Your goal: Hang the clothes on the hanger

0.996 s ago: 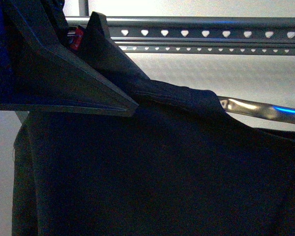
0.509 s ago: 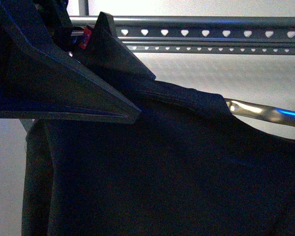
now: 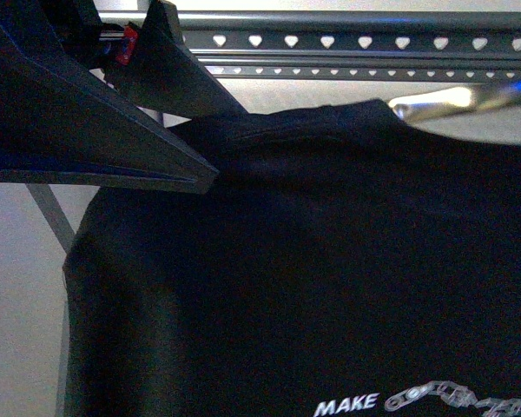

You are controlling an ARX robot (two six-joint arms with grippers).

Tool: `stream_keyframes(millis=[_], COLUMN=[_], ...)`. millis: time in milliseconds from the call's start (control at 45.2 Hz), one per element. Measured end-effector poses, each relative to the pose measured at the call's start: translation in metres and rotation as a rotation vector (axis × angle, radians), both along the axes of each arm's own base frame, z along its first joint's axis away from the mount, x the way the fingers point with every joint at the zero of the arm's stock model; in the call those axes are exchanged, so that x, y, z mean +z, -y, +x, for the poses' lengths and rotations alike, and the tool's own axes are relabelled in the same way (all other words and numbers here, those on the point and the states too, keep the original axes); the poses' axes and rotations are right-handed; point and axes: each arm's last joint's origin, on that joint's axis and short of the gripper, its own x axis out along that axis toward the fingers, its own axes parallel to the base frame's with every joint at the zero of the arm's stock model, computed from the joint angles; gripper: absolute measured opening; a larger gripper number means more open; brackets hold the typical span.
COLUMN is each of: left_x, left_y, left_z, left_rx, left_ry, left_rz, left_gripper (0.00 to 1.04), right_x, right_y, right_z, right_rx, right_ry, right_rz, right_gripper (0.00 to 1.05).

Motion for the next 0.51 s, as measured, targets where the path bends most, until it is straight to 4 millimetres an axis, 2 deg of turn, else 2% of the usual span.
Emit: stream_keyframes(millis=[221, 266, 376, 509], left_x=[0.0, 0.001, 0.001, 0.001], left_y=[-0.001, -0.001, -0.001, -0.001], left_z=[0.0, 0.0, -0.001, 0.0], left_rx=[0.002, 0.001, 0.002, 0.003], left_ry=[0.001, 0.002, 0.003, 0.004], left_rz=[-0.001, -0.002, -0.001, 0.0], left_gripper=[0.98, 0.98, 0.98, 0.98], right_x=[0.054, 0.058, 0.055, 0.04], right_y=[-0.007, -0.007, -0.007, -0.009], right_z=[-0.003, -0.004, -0.005, -0.006], right_rx=[0.018, 0.021, 0.03, 0.045], right_ry=[0.154, 0.169, 0.169, 0.136], right_rz=[-0.022, -0.022, -0.015, 0.011], right_gripper=[0.04, 0.04, 0.04, 0.04])
